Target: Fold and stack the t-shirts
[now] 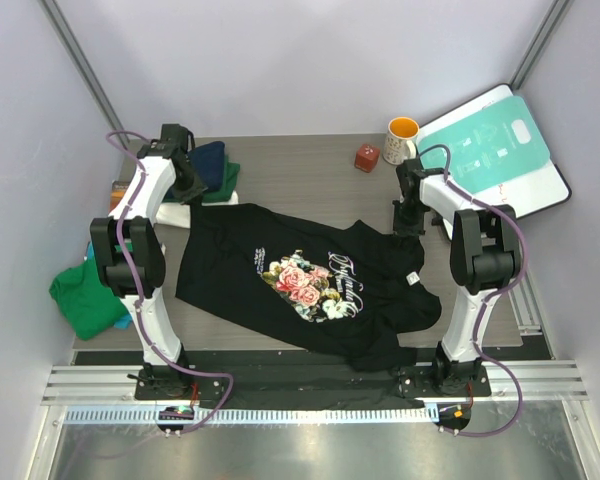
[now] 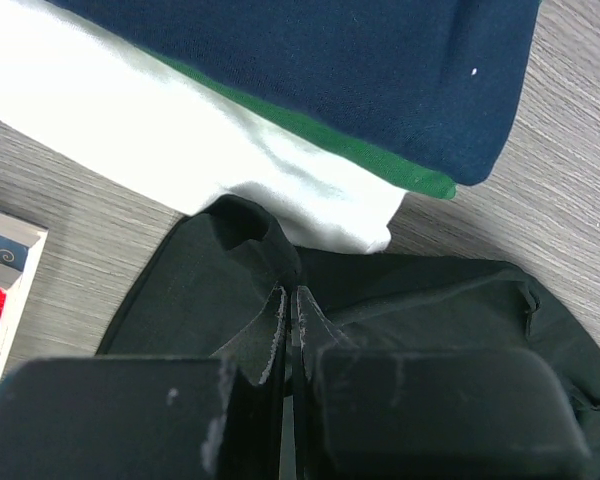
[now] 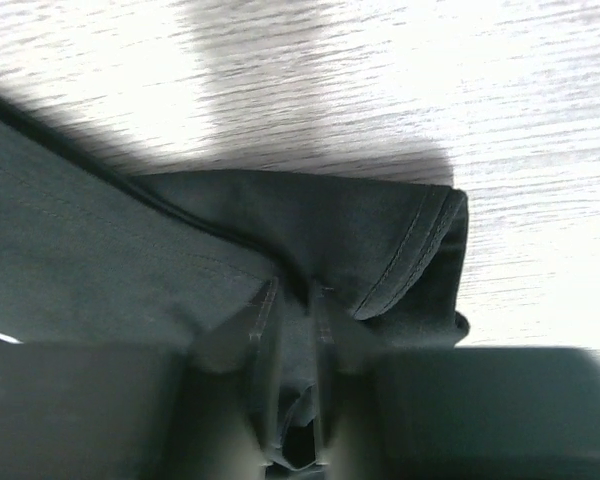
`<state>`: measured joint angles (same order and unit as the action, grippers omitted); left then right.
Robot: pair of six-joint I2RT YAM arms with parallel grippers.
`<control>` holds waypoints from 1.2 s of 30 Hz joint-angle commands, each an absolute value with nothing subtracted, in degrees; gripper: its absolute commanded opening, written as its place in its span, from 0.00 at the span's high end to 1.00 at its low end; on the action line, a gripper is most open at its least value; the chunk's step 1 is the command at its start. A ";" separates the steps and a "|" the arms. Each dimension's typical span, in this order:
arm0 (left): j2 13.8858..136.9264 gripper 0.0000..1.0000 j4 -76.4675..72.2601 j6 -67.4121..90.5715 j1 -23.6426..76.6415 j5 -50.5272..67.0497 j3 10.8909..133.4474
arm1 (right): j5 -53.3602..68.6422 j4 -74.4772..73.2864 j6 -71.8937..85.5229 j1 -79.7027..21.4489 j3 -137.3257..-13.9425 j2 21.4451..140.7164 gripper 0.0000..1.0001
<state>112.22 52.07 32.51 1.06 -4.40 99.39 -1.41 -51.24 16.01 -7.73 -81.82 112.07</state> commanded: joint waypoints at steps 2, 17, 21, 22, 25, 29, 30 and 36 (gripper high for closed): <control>110.56 1.00 50.89 31.82 1.14 -4.13 99.58 | 1.32 -51.42 15.20 -7.38 -81.65 112.68 0.99; 110.39 1.00 50.89 32.43 1.14 -3.52 100.81 | 0.62 -50.01 17.57 -7.38 -87.79 103.80 0.99; 109.69 1.00 51.41 34.01 1.14 -2.38 103.26 | 1.14 -50.01 17.93 -7.30 -94.30 101.96 0.99; 109.25 1.00 52.20 34.88 1.14 -1.94 104.14 | 1.93 -49.92 17.84 -7.38 -95.44 101.26 0.99; 106.63 1.00 51.51 38.31 2.10 -0.18 106.26 | 4.65 -49.92 18.19 -7.03 -101.15 100.46 0.99; 102.85 1.00 51.50 41.04 3.87 -0.79 110.11 | 5.89 -50.54 18.28 -6.42 -111.50 99.06 0.99; 102.05 1.00 51.50 41.48 4.04 -0.88 110.56 | 5.89 -50.62 18.19 -6.15 -113.19 99.05 0.99; 97.82 1.00 49.56 42.19 4.04 -2.81 112.84 | 7.64 -50.36 18.63 -4.66 -126.28 103.69 0.99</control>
<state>101.82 52.25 40.86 4.49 -1.45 108.92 5.45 -51.55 17.93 -5.87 -117.91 102.87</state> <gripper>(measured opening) 0.005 0.019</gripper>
